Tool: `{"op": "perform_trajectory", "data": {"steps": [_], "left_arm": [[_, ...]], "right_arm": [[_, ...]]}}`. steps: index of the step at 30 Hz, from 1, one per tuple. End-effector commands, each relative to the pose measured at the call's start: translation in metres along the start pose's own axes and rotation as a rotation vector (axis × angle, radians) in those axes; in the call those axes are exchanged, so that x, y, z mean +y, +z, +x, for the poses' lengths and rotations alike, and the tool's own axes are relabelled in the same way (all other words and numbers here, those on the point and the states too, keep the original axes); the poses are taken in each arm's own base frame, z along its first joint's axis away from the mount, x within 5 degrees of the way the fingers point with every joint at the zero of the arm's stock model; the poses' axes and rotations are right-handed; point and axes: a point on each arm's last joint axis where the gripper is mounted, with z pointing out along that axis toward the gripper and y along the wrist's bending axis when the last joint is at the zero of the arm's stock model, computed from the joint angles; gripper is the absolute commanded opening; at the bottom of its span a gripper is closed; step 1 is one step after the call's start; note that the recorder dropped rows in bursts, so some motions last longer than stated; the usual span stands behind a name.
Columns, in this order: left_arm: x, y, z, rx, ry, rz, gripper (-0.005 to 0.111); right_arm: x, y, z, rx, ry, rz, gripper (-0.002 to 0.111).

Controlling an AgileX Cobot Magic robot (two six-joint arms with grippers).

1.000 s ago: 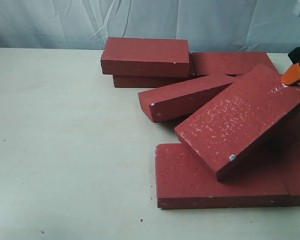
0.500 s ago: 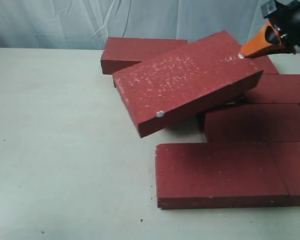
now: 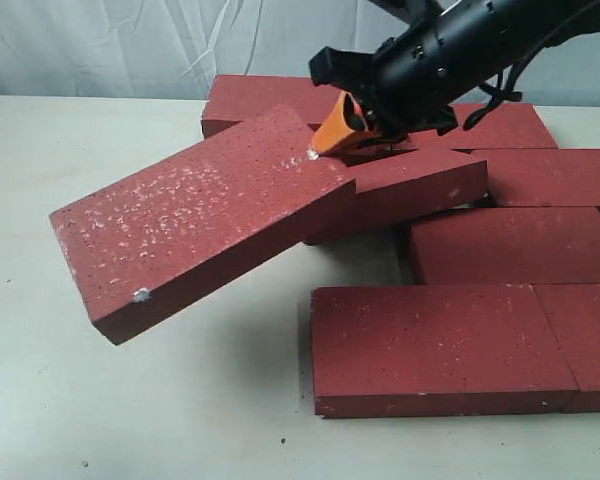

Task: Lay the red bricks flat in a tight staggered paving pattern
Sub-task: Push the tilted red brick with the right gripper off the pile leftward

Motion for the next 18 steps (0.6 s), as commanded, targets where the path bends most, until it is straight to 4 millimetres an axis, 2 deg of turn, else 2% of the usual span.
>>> {"op": "perform_trajectory", "data": {"steps": [1,5,9,14,18], "left_arm": [[0.000,0.000,0.001,-0.005,0.002,0.005,0.000],[0.000,0.000,0.001,-0.005,0.002,0.005,0.000],[0.000,0.000,0.001,-0.005,0.002,0.005,0.000],[0.000,0.000,0.001,-0.005,0.002,0.005,0.000],[0.000,0.000,0.001,-0.005,0.002,0.005,0.000]], "right_arm": [[0.017,0.032,0.000,-0.035,0.068,0.045,-0.001],[0.038,0.074,0.010,-0.020,0.121,0.052,-0.001],[0.047,0.110,0.021,-0.016,0.137,0.097,-0.001],[0.040,0.134,0.030,0.025,0.158,0.127,-0.001],[0.030,0.145,0.034,0.048,0.159,0.167,-0.001]]}}
